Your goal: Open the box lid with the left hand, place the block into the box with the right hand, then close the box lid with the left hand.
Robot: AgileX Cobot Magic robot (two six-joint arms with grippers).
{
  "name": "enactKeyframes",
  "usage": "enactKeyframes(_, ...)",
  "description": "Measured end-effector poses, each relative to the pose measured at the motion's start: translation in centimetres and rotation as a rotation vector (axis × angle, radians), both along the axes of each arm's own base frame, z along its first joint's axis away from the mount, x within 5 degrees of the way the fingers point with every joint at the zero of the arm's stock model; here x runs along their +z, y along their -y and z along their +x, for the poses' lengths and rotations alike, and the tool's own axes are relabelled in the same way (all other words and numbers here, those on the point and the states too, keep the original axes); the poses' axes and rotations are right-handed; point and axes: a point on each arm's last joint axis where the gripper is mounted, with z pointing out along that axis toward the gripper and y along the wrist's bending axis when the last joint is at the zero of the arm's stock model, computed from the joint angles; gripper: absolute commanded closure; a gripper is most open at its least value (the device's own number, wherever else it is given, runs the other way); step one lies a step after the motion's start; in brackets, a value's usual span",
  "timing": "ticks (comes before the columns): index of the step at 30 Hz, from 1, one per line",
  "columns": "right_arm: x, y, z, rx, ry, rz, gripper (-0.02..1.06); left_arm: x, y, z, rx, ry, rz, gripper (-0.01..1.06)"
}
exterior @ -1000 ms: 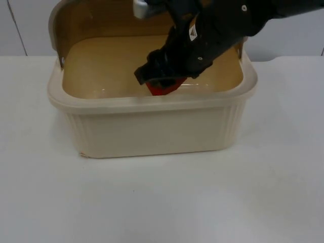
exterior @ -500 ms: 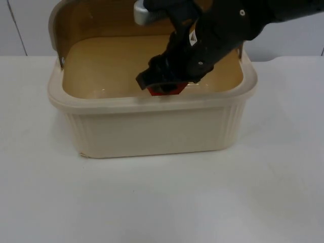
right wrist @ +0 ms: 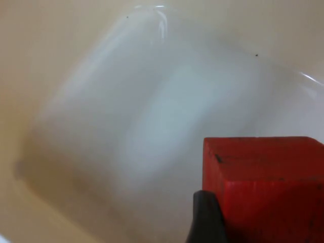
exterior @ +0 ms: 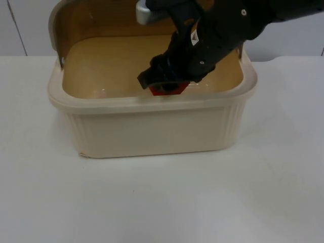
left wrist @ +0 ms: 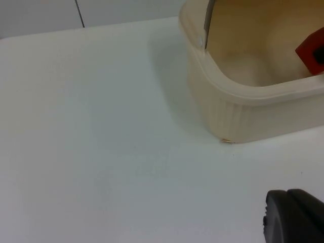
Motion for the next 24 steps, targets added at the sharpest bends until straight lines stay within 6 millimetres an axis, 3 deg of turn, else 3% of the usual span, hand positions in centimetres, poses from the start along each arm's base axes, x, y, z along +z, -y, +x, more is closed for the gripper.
enactKeyframes(9, 0.1, -0.1, 0.06, 0.001, 0.01, 0.014, 0.52, 0.0, 0.0, 0.0, -0.001, 0.0, 0.002, 1.05)
enactKeyframes(15, 0.12, -0.12, 0.08, 0.002, 0.013, 0.017, 0.34, 0.0, 0.0, 0.0, -0.001, 0.0, 0.002, 1.05)
enactKeyframes(24, 0.14, -0.13, 0.08, 0.002, 0.014, 0.018, 0.34, 0.0, -0.02, 0.0, 0.0, 0.0, 0.003, 1.05)
